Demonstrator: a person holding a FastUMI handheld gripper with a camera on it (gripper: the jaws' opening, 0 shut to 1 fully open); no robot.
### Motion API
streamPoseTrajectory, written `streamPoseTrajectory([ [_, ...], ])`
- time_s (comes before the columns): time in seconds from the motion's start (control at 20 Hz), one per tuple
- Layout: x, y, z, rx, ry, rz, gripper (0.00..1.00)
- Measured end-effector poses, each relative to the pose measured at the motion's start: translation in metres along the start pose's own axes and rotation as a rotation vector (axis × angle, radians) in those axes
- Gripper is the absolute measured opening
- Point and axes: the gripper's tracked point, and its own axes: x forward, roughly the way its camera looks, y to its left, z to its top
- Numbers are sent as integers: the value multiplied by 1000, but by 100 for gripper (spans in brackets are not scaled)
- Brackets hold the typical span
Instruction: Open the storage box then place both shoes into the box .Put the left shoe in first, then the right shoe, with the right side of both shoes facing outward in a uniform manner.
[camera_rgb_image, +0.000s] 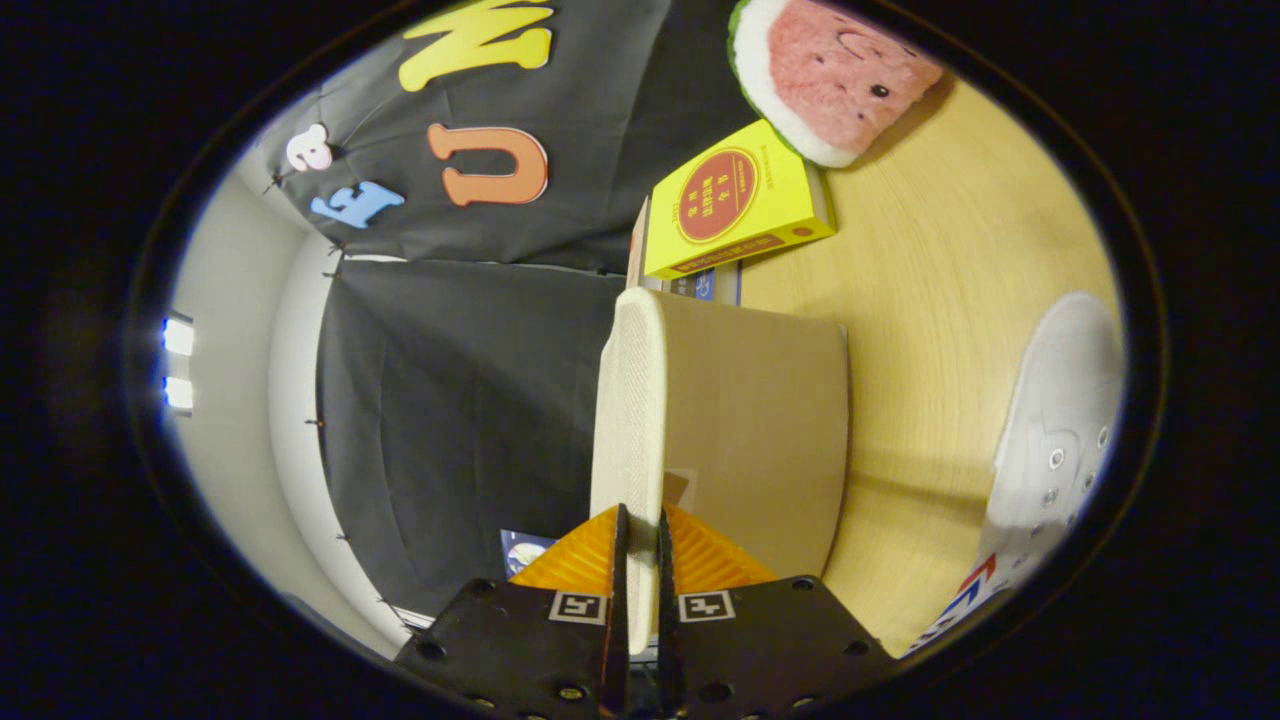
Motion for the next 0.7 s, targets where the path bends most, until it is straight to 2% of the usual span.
streamPoseTrajectory([
  [0.1,-4,7,-5,-1,-23,-22,2],
  [0.4,-17,56,-22,-34,-69,-23,2],
  [0.7,3,130,-18,-113,-99,-56,2],
])
